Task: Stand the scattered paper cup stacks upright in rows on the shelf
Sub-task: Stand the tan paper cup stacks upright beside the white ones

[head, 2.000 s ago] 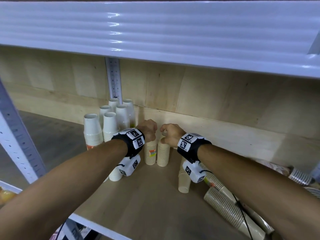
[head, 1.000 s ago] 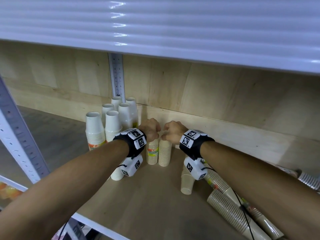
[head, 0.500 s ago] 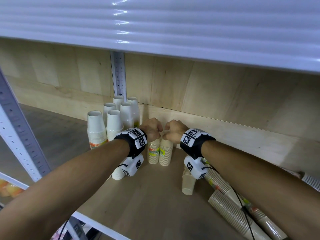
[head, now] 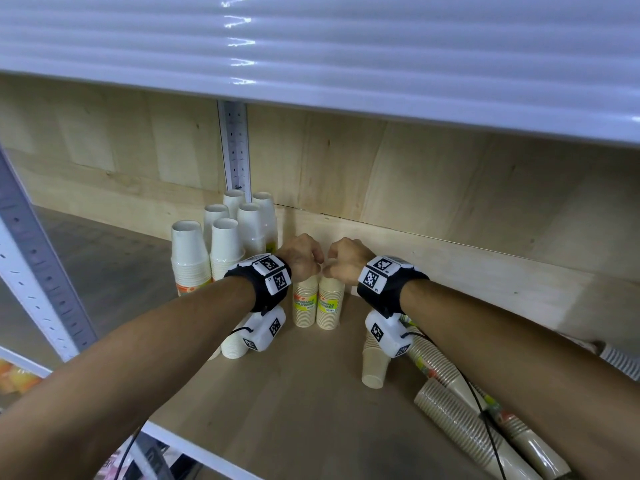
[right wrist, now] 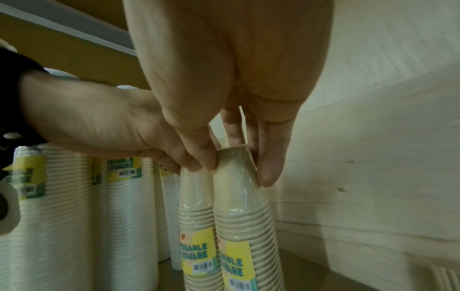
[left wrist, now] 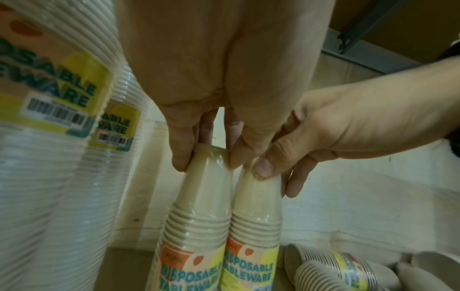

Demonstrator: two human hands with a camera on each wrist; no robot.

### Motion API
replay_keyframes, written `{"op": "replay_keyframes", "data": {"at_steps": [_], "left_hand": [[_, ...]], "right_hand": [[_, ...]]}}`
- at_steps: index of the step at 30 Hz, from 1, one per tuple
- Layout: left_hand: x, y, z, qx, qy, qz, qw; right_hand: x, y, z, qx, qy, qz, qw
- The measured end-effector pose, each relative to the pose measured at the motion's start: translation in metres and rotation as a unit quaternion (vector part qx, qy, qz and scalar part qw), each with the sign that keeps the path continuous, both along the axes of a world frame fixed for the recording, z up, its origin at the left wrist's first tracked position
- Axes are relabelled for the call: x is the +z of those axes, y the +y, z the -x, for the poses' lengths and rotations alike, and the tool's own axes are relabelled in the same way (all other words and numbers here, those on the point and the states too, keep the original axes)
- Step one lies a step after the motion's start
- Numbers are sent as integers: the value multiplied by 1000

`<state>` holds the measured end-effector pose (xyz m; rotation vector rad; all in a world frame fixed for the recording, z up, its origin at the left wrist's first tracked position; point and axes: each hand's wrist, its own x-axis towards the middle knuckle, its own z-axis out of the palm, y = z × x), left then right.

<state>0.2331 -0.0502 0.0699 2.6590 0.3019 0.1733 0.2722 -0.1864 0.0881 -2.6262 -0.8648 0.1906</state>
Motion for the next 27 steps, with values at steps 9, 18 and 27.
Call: {"op": "replay_keyframes", "data": {"at_steps": [9, 18, 27], "left_hand": [[11, -4, 5, 0, -5, -1, 1000], [56, -43, 10, -49, -79, 9, 996], [25, -112, 14, -112, -37, 17, 993]], "right_hand": [[5, -12, 4, -9, -8, 3, 1000], [17, -68, 7, -52, -31, 24, 998], [-5, -149, 37, -97, -8, 64, 993]]}}
